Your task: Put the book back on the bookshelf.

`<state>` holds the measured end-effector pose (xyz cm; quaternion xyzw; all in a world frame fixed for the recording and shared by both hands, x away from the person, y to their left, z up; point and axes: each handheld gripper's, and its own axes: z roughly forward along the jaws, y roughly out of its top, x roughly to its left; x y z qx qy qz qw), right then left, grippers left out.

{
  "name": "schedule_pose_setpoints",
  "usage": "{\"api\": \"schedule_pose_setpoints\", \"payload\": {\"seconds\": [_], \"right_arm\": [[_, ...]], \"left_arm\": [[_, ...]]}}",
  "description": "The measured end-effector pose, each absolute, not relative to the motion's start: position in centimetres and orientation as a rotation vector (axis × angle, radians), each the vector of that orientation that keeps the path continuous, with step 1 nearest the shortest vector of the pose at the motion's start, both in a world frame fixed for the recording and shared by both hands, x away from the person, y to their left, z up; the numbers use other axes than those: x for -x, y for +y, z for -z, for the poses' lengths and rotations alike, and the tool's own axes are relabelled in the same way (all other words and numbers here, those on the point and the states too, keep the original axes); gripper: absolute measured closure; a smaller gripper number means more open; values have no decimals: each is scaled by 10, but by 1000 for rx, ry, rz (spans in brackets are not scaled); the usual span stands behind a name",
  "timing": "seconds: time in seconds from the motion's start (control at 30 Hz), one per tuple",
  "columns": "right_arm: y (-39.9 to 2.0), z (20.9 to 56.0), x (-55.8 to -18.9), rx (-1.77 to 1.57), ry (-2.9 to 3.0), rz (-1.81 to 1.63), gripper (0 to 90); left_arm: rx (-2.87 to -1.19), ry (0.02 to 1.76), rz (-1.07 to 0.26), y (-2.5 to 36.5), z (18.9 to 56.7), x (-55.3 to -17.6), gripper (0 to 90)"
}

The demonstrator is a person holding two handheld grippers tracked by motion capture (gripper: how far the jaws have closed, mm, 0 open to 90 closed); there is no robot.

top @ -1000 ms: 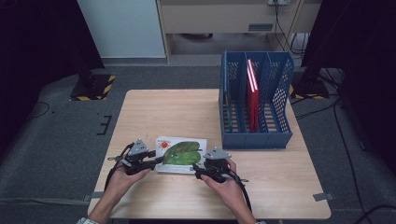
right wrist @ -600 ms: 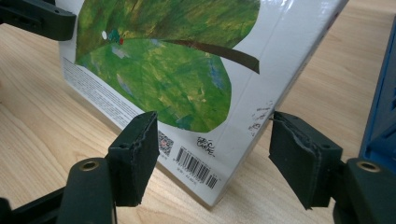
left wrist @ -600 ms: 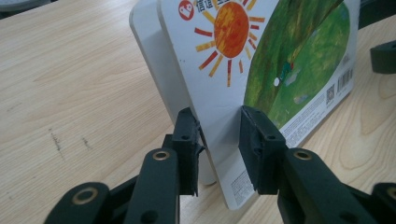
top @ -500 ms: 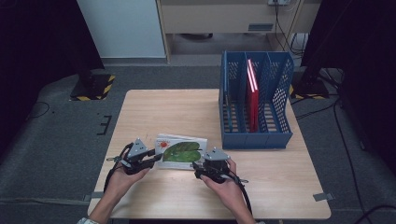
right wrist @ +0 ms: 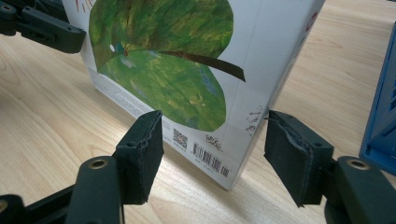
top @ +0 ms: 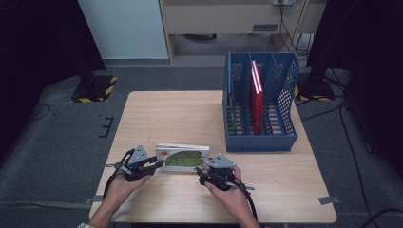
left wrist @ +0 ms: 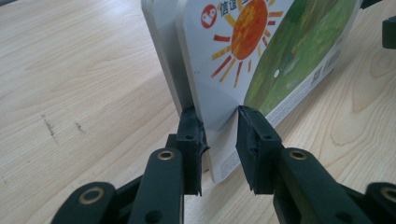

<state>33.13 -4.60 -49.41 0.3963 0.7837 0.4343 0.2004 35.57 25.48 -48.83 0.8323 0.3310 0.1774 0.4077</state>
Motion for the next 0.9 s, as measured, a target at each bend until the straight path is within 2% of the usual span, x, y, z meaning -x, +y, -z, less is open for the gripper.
{"api": "schedule_pose_setpoints", "payload": {"seconds": [0.47,0.9], "right_arm": [[-49,497,-326,-1085,2243,-1230,342],[-49,500,-330,-1077,2269,-1224,294]], "left_arm": [[-2084,851,-450,253,491,-349,648],[-2084,849,-434,253,493,-351,653]]}}
